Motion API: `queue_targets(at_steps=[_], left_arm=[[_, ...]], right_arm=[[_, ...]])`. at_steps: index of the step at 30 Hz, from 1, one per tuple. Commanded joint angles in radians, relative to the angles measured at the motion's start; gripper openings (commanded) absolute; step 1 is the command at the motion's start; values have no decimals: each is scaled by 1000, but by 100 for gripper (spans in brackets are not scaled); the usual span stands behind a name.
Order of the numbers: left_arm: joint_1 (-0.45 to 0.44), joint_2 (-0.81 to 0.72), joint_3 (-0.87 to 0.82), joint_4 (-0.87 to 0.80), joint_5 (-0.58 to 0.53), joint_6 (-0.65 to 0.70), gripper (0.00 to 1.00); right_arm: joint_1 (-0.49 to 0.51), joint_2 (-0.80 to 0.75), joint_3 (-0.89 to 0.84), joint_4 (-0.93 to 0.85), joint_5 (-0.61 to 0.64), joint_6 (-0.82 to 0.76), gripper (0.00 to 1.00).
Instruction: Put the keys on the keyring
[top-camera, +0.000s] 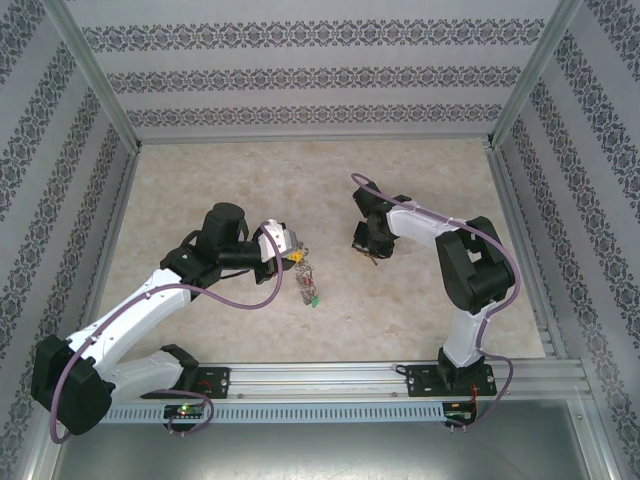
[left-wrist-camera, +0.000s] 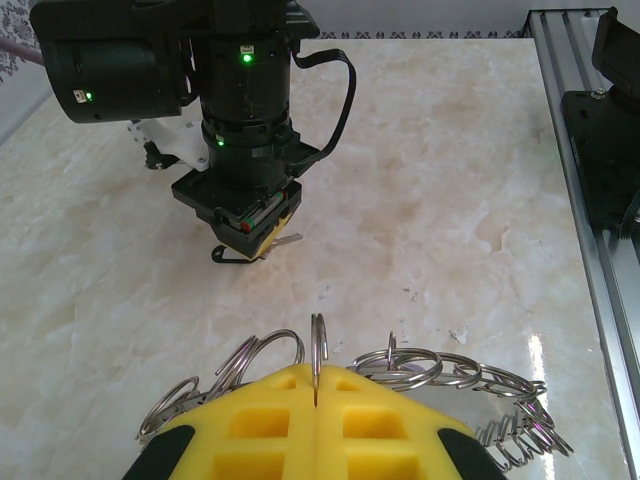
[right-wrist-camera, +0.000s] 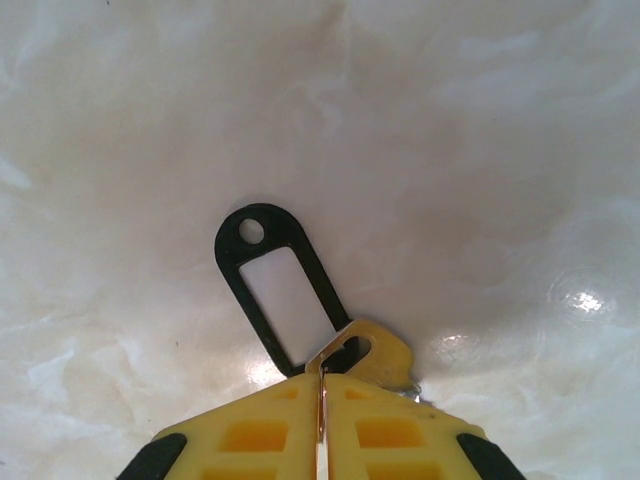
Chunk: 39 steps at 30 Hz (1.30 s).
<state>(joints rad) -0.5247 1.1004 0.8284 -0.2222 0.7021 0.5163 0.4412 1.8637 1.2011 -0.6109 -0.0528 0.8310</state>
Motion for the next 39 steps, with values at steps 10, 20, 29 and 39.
queue_targets(at_steps=[10,20,29,39], left_arm=[[-14,-18,1,0,20,8,0],[-14,-17,5,0,19,8,0],[-14,-21,2,-8,16,10,0],[-14,-25,-6,2,17,7,0]], right_arm=[[8,-6,1,-39,30,-29,6],[-10,-42,-4,-49,28,-70,15],[-5,-10,1,-26,-8,-61,23],[9,-5,35,-33,-4,-53,28]])
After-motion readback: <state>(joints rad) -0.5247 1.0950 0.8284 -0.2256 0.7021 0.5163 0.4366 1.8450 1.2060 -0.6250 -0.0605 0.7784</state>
